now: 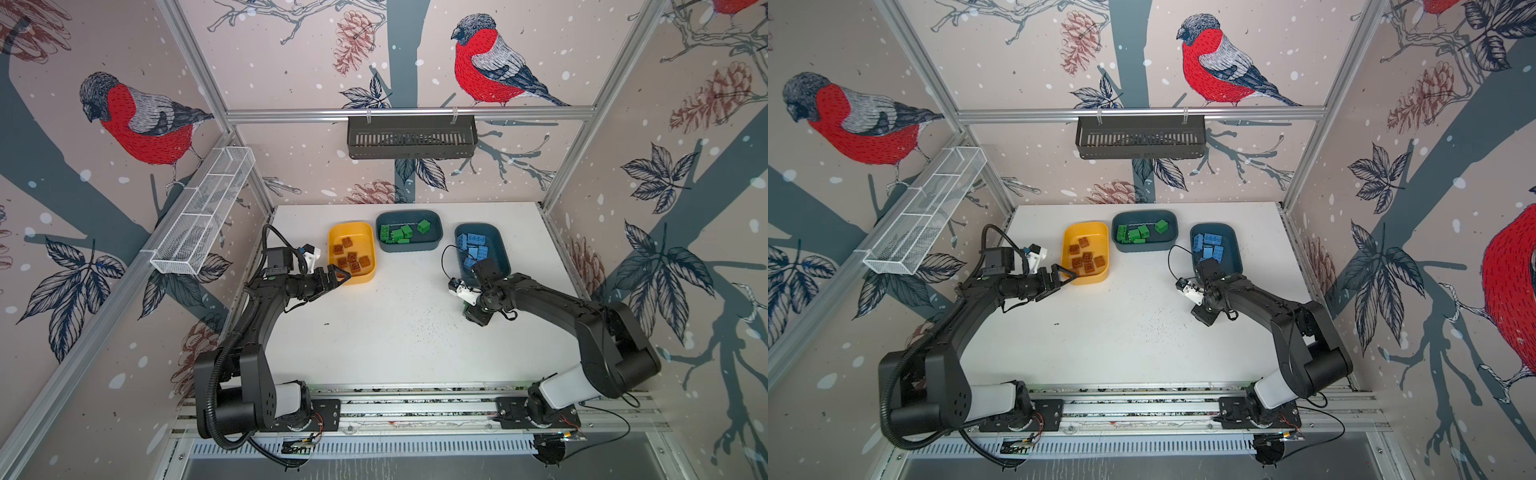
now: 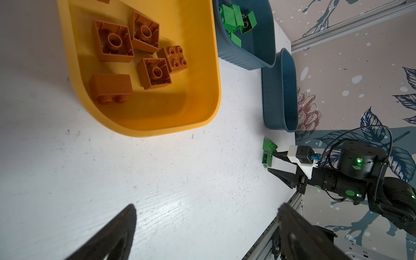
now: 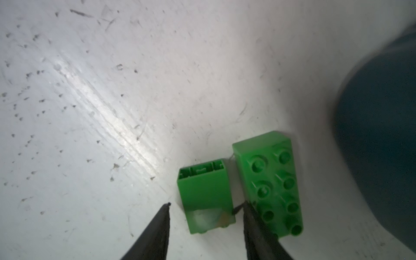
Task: Sort the legos into containers by color
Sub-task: 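Lower the right gripper and grasp the small green brick, then carry the small green brick into the middle teal tub and release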
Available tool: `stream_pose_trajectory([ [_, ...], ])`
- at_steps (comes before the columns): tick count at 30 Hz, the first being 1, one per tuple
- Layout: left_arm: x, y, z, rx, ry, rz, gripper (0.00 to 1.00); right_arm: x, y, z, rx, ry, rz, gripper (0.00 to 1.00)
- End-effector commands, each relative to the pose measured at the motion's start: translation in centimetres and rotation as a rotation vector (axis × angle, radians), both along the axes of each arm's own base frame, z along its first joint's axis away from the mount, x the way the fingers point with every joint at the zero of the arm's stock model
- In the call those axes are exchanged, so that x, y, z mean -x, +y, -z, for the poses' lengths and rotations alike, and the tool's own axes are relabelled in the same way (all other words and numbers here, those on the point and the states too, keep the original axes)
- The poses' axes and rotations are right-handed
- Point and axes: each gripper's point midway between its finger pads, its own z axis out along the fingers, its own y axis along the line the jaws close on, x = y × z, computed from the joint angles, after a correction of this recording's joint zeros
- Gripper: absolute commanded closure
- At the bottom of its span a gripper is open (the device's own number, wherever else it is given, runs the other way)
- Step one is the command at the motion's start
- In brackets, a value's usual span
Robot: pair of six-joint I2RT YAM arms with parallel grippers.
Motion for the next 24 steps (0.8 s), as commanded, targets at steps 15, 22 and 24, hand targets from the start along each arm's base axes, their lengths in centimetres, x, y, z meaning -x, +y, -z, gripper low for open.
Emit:
stream_pose_trajectory([
  [15,-0.3,-0.1,-0.4,-0.001,-0.028,0.017,0.03,0.0,1.1,0.8,-0.022,0.036,-0.009,0.67],
  [22,-0.2,-0.1,-0.4,0.000,-0.029,0.018,0.03,0.0,2.2,-0.3,-0.065,0.036,-0.021,0.74],
  [24,-0.2,-0.1,-0.6,-0.003,-0.032,0.019,0.03,-0.5,3.5,-2.4,-0.132,0.004,-0.026,0.74],
])
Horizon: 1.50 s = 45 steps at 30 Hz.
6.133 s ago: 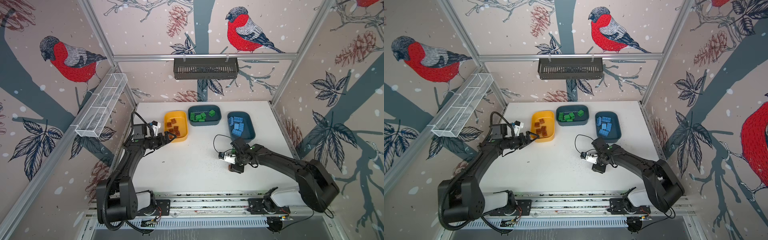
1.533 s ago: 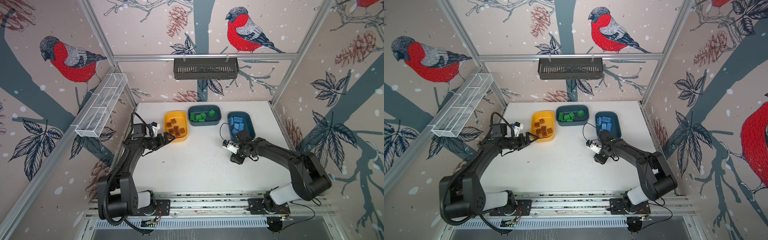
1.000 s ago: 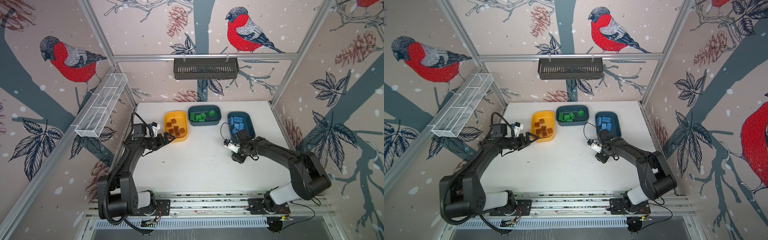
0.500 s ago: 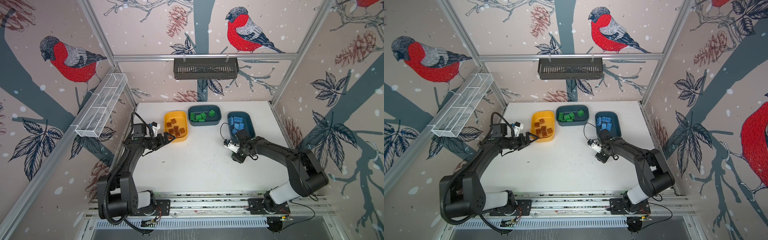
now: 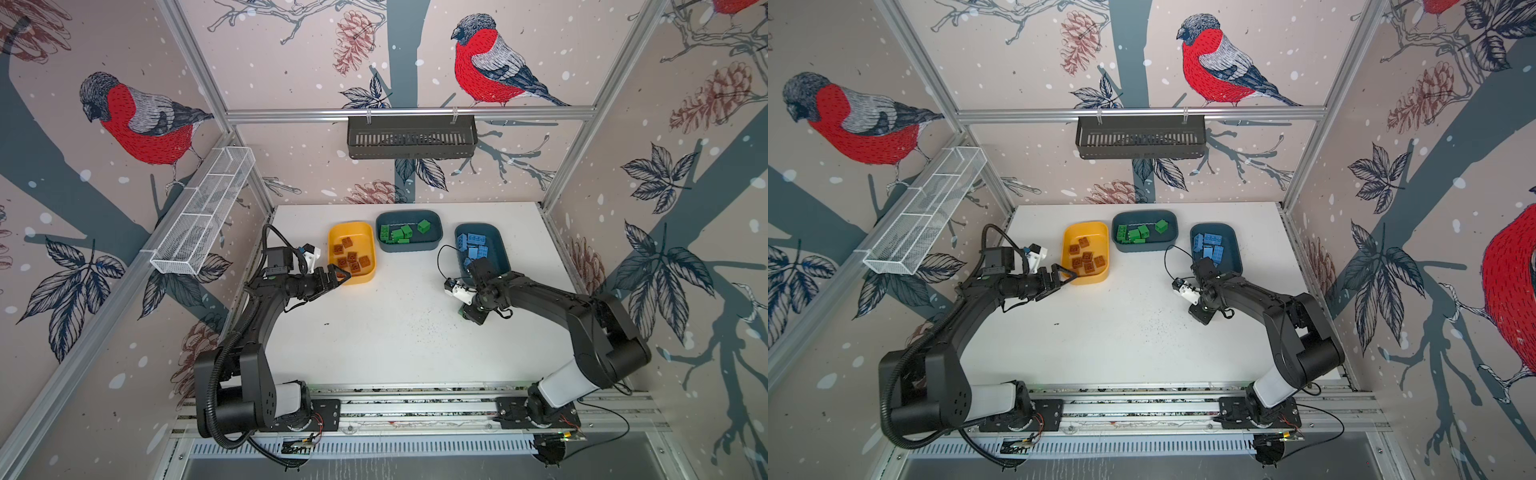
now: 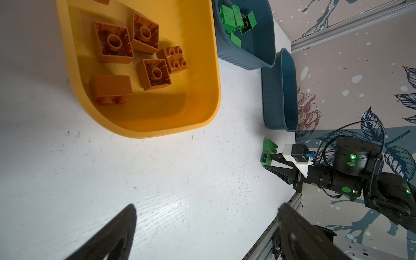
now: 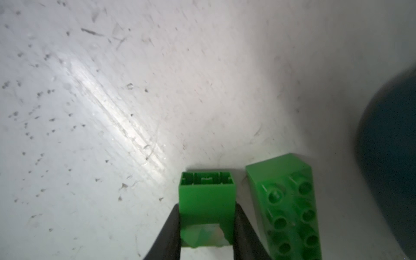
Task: Sort the legos into containers by color
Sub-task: 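Carry the small green brick into the middle teal tub and release, then return the right gripper to the last green brick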
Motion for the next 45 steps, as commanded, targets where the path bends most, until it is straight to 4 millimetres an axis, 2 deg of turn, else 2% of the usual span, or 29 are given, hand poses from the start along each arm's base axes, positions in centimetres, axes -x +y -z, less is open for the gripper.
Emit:
stream_pose_trajectory([
  [1,-0.2,-0.1,-0.7,-0.001,-0.030,0.015,0.03,-0.5,2.3,-3.3,-0.126,-0.034,-0.004,0.74],
  [5,-0.7,0.0,-1.6,0.000,-0.046,0.013,0.03,-2.9,6.5,-8.7,-0.325,-0.150,-0.019,0.74],
  [8,-1.1,-0.1,-2.3,0.006,-0.060,0.014,0.03,-5.3,9.8,-11.5,-0.423,-0.239,-0.051,0.74],
  [13,-1.3,-0.1,-3.1,0.010,-0.074,0.007,0.03,-11.1,12.9,-13.3,-0.444,-0.319,-0.050,0.73],
  [19,-1.4,-0.2,-3.6,0.026,-0.092,-0.003,0.03,-17.6,14.9,-11.4,-0.425,-0.356,-0.020,0.73],
  [24,-1.5,-0.1,-3.7,0.021,-0.090,-0.001,0.03,-22.3,14.8,-9.9,-0.402,-0.399,0.047,0.73],
  [28,-1.5,-0.1,-3.3,0.021,-0.077,0.000,0.03,-25.0,14.5,-8.6,-0.401,-0.399,0.081,0.72],
  [33,-1.4,-0.1,-3.0,0.017,-0.067,0.002,0.03,-26.5,14.2,-6.7,-0.359,-0.394,0.084,0.64],
  [37,-1.4,-0.1,-2.8,0.016,-0.061,0.000,0.03,-26.9,14.5,-6.4,-0.359,-0.383,0.071,0.46],
  [39,-1.5,-0.1,-2.9,0.015,-0.062,0.000,0.03,-27.0,14.4,-7.0,-0.375,-0.380,0.076,0.40],
  [41,-1.5,-0.1,-2.8,0.016,-0.059,-0.001,0.03,-26.9,14.4,-8.1,-0.404,-0.380,0.079,0.38],
  [45,-1.6,0.0,-3.0,0.016,-0.060,0.000,0.03,-25.4,13.6,-10.8,-0.455,-0.373,0.082,0.35],
])
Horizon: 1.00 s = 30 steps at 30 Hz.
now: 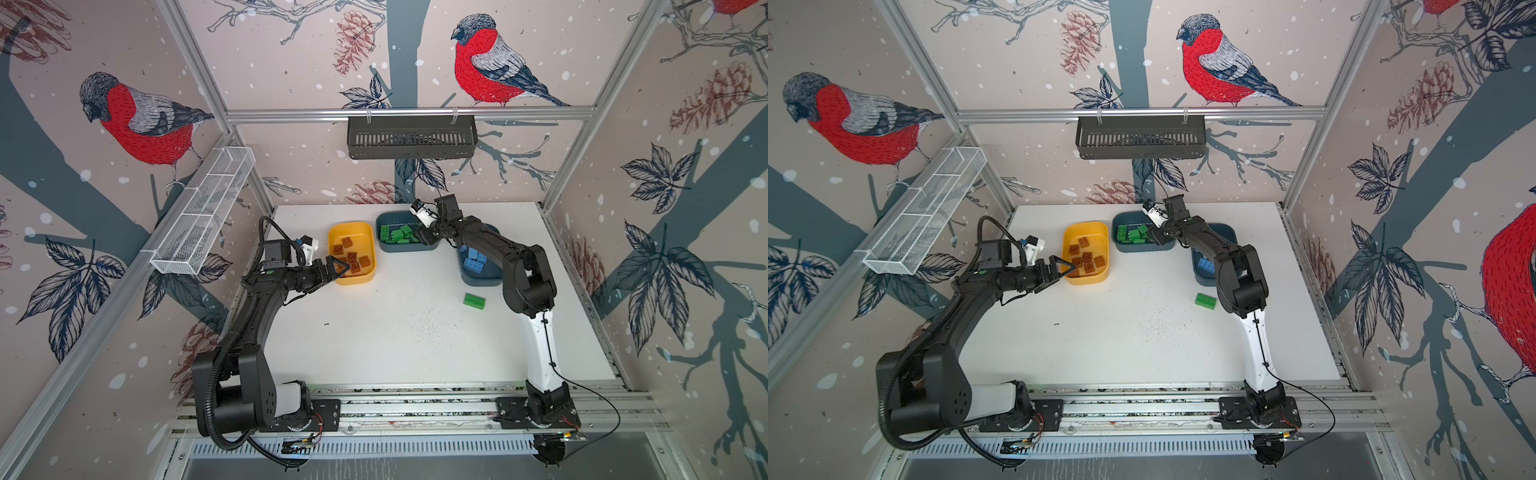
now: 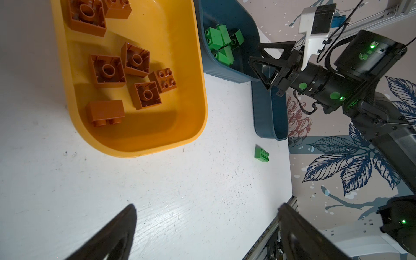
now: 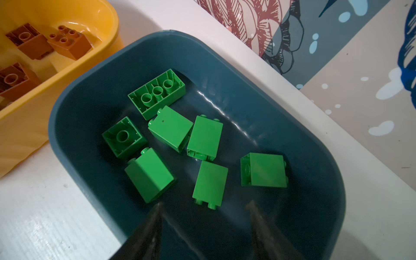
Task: Sort the legos into containers by color
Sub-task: 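Return the right gripper to the last green brick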
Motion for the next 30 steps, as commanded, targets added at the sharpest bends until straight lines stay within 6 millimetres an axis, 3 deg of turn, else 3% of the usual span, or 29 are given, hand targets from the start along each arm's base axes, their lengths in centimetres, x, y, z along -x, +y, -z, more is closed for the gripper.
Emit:
stream_pose_trajectory([
  [1,-0.2,-0.1,-0.5,0.002,-0.021,0.013,0.03,1.7,-0.2,-3.1,-0.062,0.005,-0.018,0.34],
  [8,-0.2,-0.7,-0.3,0.005,-0.018,0.024,0.03,9.7,-4.1,-4.2,-0.023,0.068,-0.038,0.28],
  [13,-0.2,-1.3,0.0,0.003,-0.010,0.045,0.03,16.1,-8.1,-2.8,0.097,0.107,-0.073,0.25],
  [19,-0.3,-2.2,0.0,-0.001,-0.008,0.065,0.03,21.7,-12.9,-0.1,0.261,0.138,-0.063,0.23],
  [22,-0.3,-2.7,0.1,0.002,-0.006,0.075,0.03,23.3,-15.4,1.9,0.359,0.176,-0.031,0.22],
  [25,-0.5,-3.0,0.0,0.001,-0.009,0.081,0.03,23.6,-17.4,3.4,0.405,0.220,0.025,0.22],
  [30,-0.6,-3.4,-0.1,0.006,-0.010,0.086,0.03,23.0,-17.9,4.9,0.402,0.244,0.057,0.23],
])
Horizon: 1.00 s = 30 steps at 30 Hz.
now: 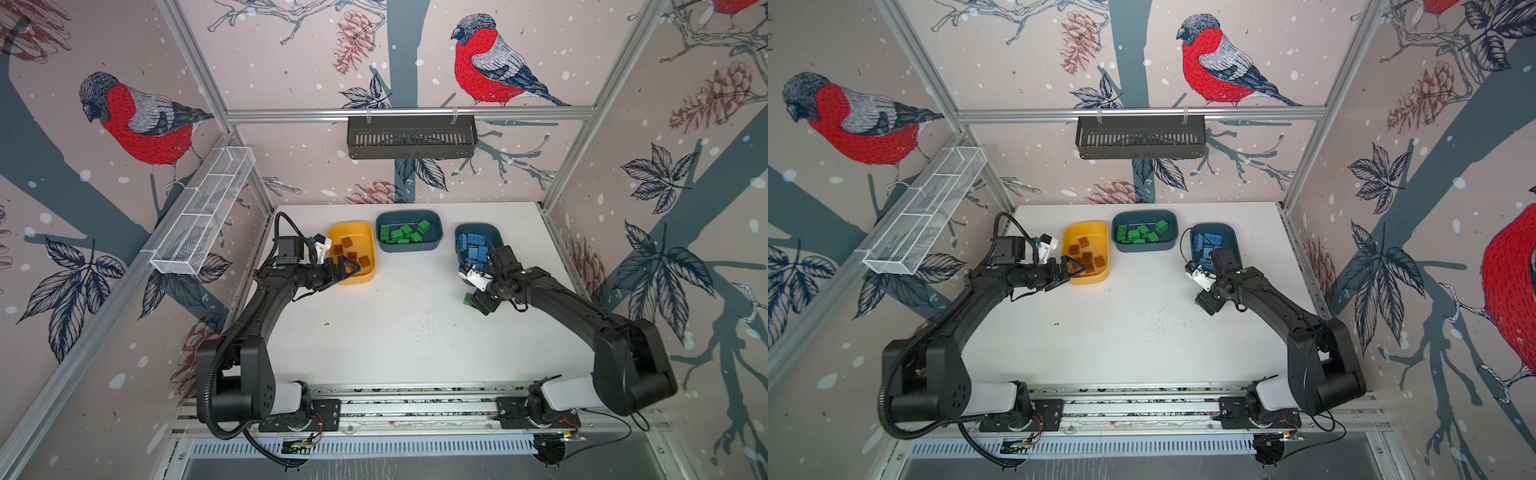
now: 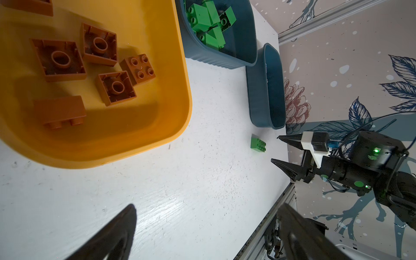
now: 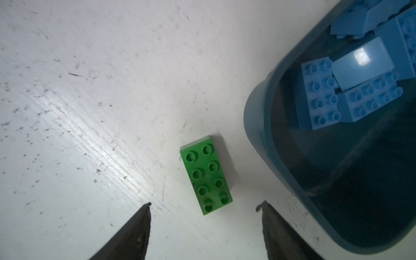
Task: Sort the legos into containers by color
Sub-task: 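Lower the right gripper and grasp the large green brick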
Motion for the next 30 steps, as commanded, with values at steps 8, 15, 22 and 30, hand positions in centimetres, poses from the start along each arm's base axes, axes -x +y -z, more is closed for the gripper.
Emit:
stream_pose_trajectory([
  [8,-0.5,-0.1,-0.3,0.003,-0.024,-0.004,0.03,-0.4,-0.7,2.9,0.058,0.056,-0.006,0.27],
  [15,-0.3,0.0,0.5,-0.012,-0.009,-0.003,0.03,-1.2,-0.4,4.0,0.072,0.072,-0.016,0.32],
  [22,-0.4,0.0,0.6,-0.012,-0.008,-0.003,0.03,-1.3,0.4,4.8,0.048,0.110,-0.034,0.49],
  [30,-0.3,0.0,0.9,-0.017,-0.002,-0.001,0.03,-1.0,1.1,5.1,0.034,0.147,-0.040,0.72],
])
